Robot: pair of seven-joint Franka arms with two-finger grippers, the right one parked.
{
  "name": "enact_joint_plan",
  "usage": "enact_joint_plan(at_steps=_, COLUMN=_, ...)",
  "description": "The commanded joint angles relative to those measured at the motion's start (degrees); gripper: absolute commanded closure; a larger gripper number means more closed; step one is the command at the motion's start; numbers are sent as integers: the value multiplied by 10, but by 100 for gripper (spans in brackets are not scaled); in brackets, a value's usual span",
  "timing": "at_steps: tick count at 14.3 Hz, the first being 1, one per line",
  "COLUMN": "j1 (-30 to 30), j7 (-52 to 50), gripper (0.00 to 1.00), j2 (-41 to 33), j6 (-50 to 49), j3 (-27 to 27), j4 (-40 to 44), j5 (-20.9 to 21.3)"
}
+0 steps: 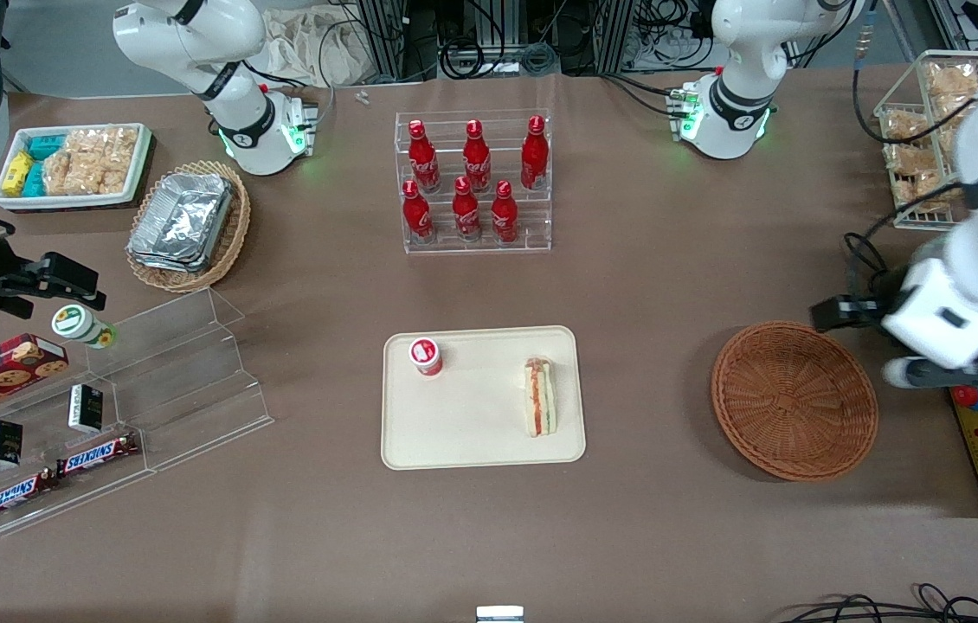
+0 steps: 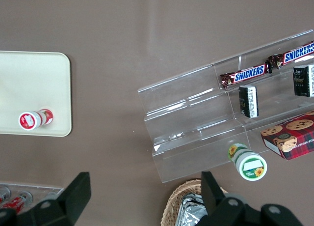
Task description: Place sandwich from basket to tray
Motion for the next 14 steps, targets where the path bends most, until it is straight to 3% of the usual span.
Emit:
enact_joint_plan(at_steps=1, j1=16, j7=7, gripper=0, j2=-8, j6=-15, j3=-6, j4=-16, j5=-3)
enact_joint_plan(at_steps=8, j1=24, j7=15, gripper=0, j2=-13, j6=-15, j3=-3, j4=-18, j5=13)
enact_joint_plan(at_steps=10, j1=23, j7=87, gripper=0, j2=-14, j6=-17, j3=3, j4=-19, j5=21)
enact_joint_plan(at_steps=11, j1=14, j7=116, gripper=0, j2=-16, j6=-17, j3=30, j4=-19, j5=15)
enact_joint_plan(at_steps=14, j1=-105, j7=149, gripper=0, j2=-18, j6=-9, j3=175, j4=-15, j5=-18)
